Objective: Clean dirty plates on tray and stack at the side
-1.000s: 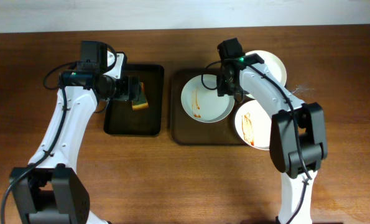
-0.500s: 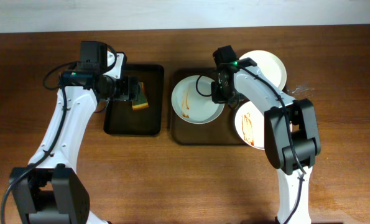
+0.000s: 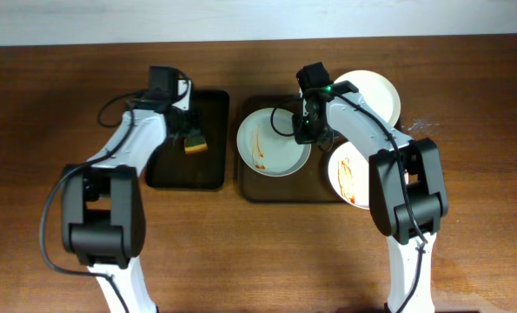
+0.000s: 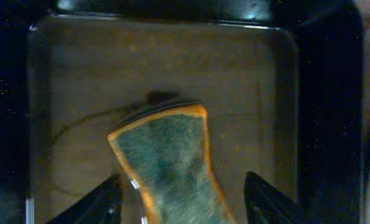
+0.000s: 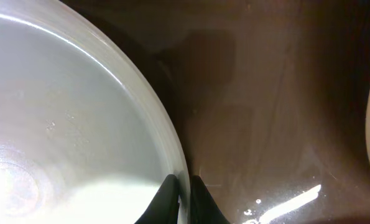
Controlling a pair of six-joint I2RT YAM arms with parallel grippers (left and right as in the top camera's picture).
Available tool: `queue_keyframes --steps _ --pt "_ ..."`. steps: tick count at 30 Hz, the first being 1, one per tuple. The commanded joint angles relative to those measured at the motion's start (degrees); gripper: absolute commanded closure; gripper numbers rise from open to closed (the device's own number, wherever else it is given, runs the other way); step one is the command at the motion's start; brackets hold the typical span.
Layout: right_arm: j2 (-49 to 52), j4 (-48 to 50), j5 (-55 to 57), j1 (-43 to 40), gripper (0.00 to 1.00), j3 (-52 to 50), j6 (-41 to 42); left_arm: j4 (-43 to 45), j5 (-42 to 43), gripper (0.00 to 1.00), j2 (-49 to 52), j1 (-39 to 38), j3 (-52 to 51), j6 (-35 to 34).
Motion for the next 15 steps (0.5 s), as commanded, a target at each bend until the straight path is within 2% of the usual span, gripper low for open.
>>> queue_keyframes --steps 1,3,5,8,10,12,15 --pt "1.84 -0.02 -1.18 1.44 0.93 -1.38 -0.55 0.24 -11.91 0.44 2.47 -3.61 0.79 -9.64" --pt "1.84 -0.02 -1.18 1.44 0.93 -1.38 -0.55 0.09 -12.96 0.49 3.50 -4.68 0.79 -10.14" --pt "1.84 0.17 -1.18 1.44 0.93 -1.53 -0.55 -0.15 -16.50 0.53 3.50 -4.59 0.79 -14.03" --pt "1.84 0.20 -1.18 1.44 0.94 -1.60 -0.55 -1.49 -17.40 0.55 3.52 -4.17 0.46 -14.21" --pt "1.84 0.22 -1.20 1.44 0.95 -1.60 -0.55 -1.46 -17.40 0.69 3.54 -4.20 0.24 -14.19" --pt "1.84 0.09 -1.18 1.44 0.96 -1.60 -0.50 -1.20 -17.40 0.99 3.54 -4.33 0.24 -14.19" --pt "1.84 0.20 -1.20 1.44 0.96 -1.60 -0.33 -2.73 -14.23 1.00 3.26 -4.61 0.55 -11.19"
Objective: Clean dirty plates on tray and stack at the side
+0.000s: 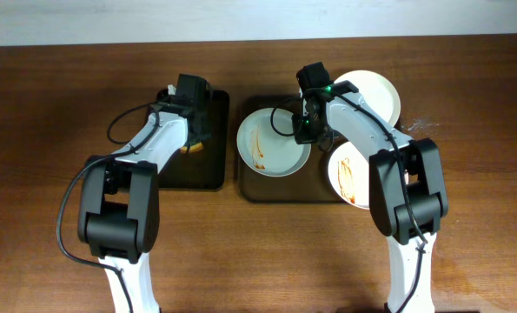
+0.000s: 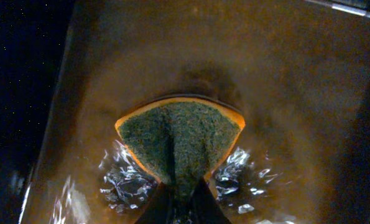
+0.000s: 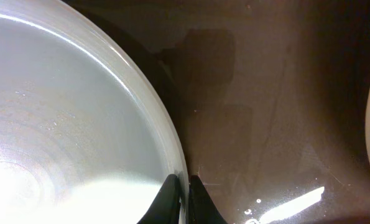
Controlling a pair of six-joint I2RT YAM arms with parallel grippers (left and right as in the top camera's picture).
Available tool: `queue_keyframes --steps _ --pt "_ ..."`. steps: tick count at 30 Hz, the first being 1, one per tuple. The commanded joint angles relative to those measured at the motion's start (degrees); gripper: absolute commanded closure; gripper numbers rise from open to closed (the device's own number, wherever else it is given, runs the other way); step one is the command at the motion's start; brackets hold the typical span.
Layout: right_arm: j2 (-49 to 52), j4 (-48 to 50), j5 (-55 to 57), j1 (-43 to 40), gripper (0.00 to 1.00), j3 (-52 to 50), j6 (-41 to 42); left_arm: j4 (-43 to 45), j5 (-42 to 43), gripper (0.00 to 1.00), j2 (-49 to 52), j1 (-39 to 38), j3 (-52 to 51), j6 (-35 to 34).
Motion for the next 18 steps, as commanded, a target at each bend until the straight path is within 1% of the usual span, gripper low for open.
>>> queue_keyframes --steps 1,2,5,7,9,11,13,14,18 --pt "1.84 0.00 -1.46 1.44 0.96 -1.55 -0.35 -4.28 4.87 1.00 -0.11 -0.07 2.19 5.16" --pt "1.84 -0.11 -2.51 1.44 0.96 -1.53 -0.09 -8.04 5.79 1.00 -0.85 -0.07 4.66 6.60" --pt "1.84 0.00 -2.73 1.27 0.96 -1.53 2.23 -17.84 11.41 1.00 -3.04 -0.04 11.78 13.99" --pt "1.84 -0.17 -4.24 1.27 0.96 -1.53 2.16 -20.85 14.91 1.00 -3.87 -0.31 14.29 16.48" --pt "1.84 -0.15 -5.07 1.27 0.96 -1.53 2.16 -20.33 20.44 1.00 -4.09 -0.90 15.06 16.61" --pt "1.84 -0.15 -5.73 1.22 0.96 -1.53 2.19 -18.45 22.91 1.00 -3.91 -2.16 14.93 16.63" --pt "1.81 -0.66 -5.68 0.81 0.96 -1.53 2.54 -15.58 23.02 1.00 -3.74 -4.61 14.47 16.61" --pt "1.81 -1.92 -5.66 -0.04 0.96 -1.46 3.96 -14.34 22.93 1.00 -3.63 -6.05 13.88 16.61" --pt "1.70 -5.57 -5.51 -4.96 0.96 -1.46 6.34 -11.76 22.77 1.00 -2.38 -8.96 13.11 16.48"
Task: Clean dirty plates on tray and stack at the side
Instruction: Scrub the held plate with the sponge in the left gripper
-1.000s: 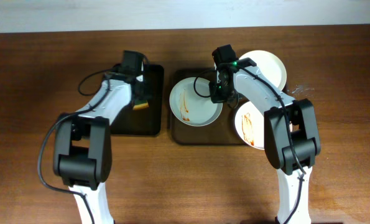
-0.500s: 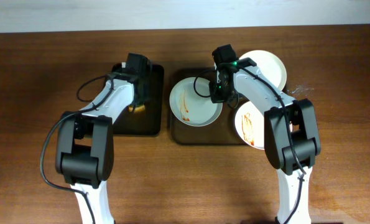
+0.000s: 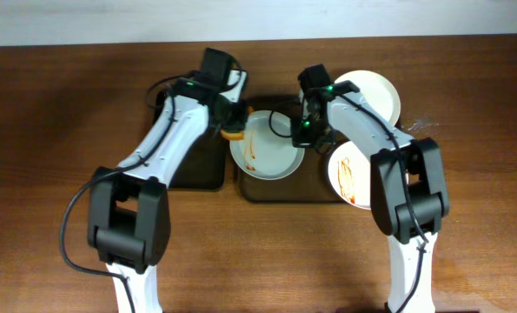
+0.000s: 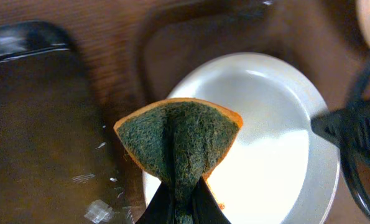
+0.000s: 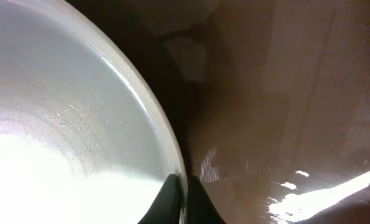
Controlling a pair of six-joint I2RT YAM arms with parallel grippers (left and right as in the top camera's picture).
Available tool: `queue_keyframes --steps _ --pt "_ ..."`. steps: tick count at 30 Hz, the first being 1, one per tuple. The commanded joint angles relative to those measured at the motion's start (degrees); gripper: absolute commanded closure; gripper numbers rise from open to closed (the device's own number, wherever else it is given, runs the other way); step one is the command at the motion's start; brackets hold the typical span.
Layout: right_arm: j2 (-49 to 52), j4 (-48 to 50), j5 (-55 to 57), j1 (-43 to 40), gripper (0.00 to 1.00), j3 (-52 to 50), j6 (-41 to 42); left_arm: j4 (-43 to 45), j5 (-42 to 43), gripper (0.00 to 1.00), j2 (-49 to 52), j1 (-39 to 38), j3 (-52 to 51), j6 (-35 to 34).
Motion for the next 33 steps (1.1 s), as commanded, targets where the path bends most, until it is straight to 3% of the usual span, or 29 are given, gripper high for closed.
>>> queue_keyframes --steps 1,8,11,14,19,24,31,33 --pt "1.68 -2.47 2.16 -4.22 0.96 -1.42 1.81 1.68 1.25 1.00 0.42 -1.40 -0.74 0.35" --pt "1.70 -1.81 5.09 -3.98 0.96 -1.44 4.17 5.14 1.38 1.00 5.03 -4.09 -0.76 -3.19" --pt "1.73 -0.92 5.16 -3.98 0.96 -1.49 4.50 8.09 -4.52 1.00 8.46 -6.97 -0.76 -13.42" --pt "1.81 0.13 5.18 -3.98 0.96 -1.51 4.90 11.69 -6.27 1.00 12.31 -9.20 -0.76 -14.56" --pt "1.81 0.15 5.16 -4.09 0.96 -1.51 4.90 5.84 -9.49 1.00 15.87 -12.28 -0.76 -20.61" --pt "1.81 0.52 5.16 -4.02 0.96 -1.51 4.87 0.79 -0.50 1.00 15.63 -10.49 4.22 -16.96" --pt "1.81 1.20 5.16 -4.02 0.96 -1.51 4.87 14.03 -20.70 1.00 16.35 -7.98 4.81 -16.90" --pt "1.81 1.20 5.16 -4.02 0.96 -1.51 4.87 13.18 -20.83 1.00 16.41 -8.07 4.81 -16.94"
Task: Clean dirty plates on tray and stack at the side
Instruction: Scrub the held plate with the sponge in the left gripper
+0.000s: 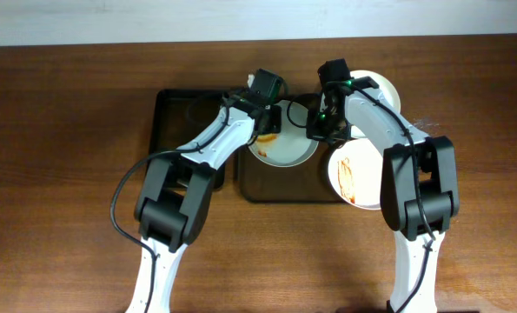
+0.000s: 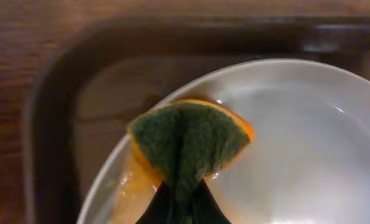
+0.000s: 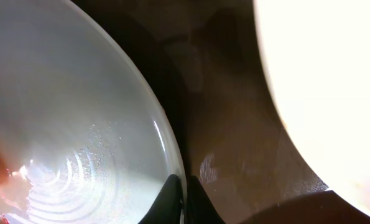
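A white plate [image 1: 291, 149] lies on the dark middle tray [image 1: 280, 189]. My left gripper [image 1: 268, 129] is shut on a green and orange sponge [image 2: 188, 138], which presses on the plate's left part [image 2: 296, 149] beside an orange smear. Opposite it, my right gripper [image 1: 320, 132] is shut on the plate's right rim [image 3: 172, 163]. A second plate [image 1: 352, 174], streaked with sauce, lies at the tray's right end. Behind that one, a clean white plate [image 1: 381, 92] rests on the table.
A black tray [image 1: 182, 143] with water in it sits to the left of the middle tray. The two arms meet over the middle tray. Bare wooden table [image 1: 58, 174] lies to the left, right and front.
My left gripper has moved right with the sponge, from the plate's left edge onto its surface. The plate sits a little further right, and its sauce streak is now a smear.
My left gripper stood open around the sponge in the black tray, then shut on it there. It then held the sponge at the plate's left edge, and now presses it on the plate. My right gripper has stayed shut on the plate's rim throughout.
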Controlling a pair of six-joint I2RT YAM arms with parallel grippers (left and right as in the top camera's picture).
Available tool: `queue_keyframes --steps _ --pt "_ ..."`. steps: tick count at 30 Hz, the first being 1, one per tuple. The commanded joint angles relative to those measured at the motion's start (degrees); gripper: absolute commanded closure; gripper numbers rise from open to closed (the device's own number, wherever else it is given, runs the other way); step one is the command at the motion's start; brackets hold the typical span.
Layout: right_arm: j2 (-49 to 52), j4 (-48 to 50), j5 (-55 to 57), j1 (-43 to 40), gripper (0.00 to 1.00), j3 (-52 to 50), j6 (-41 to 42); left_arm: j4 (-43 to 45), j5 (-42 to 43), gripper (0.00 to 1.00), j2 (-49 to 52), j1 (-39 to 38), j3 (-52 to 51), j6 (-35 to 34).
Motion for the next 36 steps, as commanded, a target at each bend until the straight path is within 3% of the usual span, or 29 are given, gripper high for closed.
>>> queue_keyframes --steps 1,3,6,8,12,19,20,22,26,29,31,33,36 --pt "1.88 -0.31 3.74 0.15 0.96 -1.49 0.09 -2.78 -6.03 1.00 1.90 0.57 0.55 0.70" --pt "1.88 -0.31 3.74 0.15 0.96 -1.49 0.09 -7.45 1.66 1.00 1.88 0.52 0.57 0.74" --pt "1.88 -0.28 3.69 0.15 0.96 -1.49 0.09 -12.61 23.78 1.00 1.88 0.50 0.57 1.03" --pt "1.88 -0.15 3.28 0.15 0.96 -1.49 0.11 -11.93 27.87 1.00 1.88 -0.39 0.57 0.96" --pt "1.88 -0.15 3.28 0.15 0.96 -1.49 0.09 -6.60 17.59 1.00 1.90 -1.38 0.55 0.90" --pt "1.88 -0.13 3.30 0.15 0.96 -1.49 0.09 0.87 -19.08 1.00 1.90 -2.19 0.55 -0.33" --pt "1.88 -0.13 3.28 0.15 0.96 -1.49 0.11 0.35 -20.24 1.00 1.90 -2.19 0.55 -0.33" --pt "1.88 -0.13 3.28 0.15 0.96 -1.49 0.11 -2.95 -17.00 1.00 1.90 -2.25 0.55 -0.35" --pt "1.88 -0.13 2.56 0.17 0.96 -1.49 0.09 -13.46 10.93 1.00 1.90 -2.40 0.55 -0.35" --pt "1.88 -0.07 1.77 0.15 0.96 -1.49 0.09 -14.38 27.36 1.00 1.90 -2.73 0.55 -0.33" --pt "1.88 -0.04 1.75 0.15 0.96 -1.49 0.09 -9.57 27.21 1.00 1.90 -2.64 0.55 -0.33" --pt "1.88 -0.07 1.75 0.15 0.96 -1.49 0.09 -4.07 21.88 1.00 1.90 -2.14 0.55 -0.33" --pt "1.88 -0.07 1.75 0.17 0.96 -1.49 0.11 2.19 3.58 1.00 1.90 -1.20 0.55 -0.35"
